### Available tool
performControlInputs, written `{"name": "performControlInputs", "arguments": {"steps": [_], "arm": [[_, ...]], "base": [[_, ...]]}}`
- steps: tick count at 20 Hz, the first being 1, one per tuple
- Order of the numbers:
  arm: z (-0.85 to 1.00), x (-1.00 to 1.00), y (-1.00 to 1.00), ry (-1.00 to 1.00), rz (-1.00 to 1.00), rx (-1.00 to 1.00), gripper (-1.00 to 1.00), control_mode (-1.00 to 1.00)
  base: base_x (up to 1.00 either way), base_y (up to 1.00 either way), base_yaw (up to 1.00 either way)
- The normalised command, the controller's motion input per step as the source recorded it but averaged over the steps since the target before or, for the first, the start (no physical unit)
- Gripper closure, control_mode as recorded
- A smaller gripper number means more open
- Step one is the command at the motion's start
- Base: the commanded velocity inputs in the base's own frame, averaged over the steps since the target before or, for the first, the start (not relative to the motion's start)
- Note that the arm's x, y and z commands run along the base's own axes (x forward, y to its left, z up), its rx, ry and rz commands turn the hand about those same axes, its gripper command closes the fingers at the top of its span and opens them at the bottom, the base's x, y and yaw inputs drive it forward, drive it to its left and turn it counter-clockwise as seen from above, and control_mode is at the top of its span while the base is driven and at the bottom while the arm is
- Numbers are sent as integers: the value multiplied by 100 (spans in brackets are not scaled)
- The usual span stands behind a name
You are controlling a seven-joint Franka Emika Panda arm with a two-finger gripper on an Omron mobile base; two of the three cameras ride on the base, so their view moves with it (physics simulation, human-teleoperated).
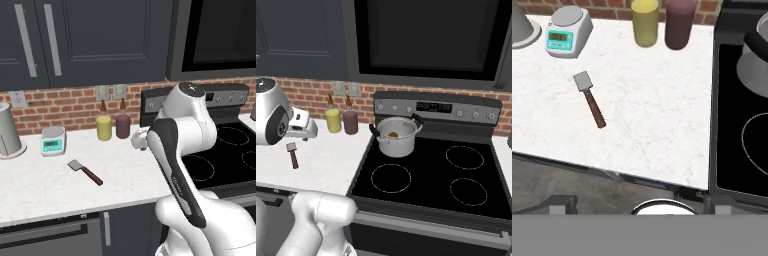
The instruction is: Put the lime and avocado in the pot. Retrieve the spatula and lightly stir the vegetables in the pot.
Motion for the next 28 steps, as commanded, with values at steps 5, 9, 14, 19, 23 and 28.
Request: {"name": "performControlInputs", "arguments": {"steps": [5,9,14,19,23,28], "arm": [[-40,0,43,1,11,0,-100,-100],[-45,0,56,0,8,0,-100,-100],[-48,12,55,0,2,0,-100,-100],[-44,3,15,-6,0,5,-100,-100],[-40,1,13,-12,0,3,-100,-100],[-29,19,18,-8,0,1,-100,-100]], "base": [[0,0,0],[0,0,0],[0,0,0],[0,0,0],[0,0,0],[0,0,0]]}}
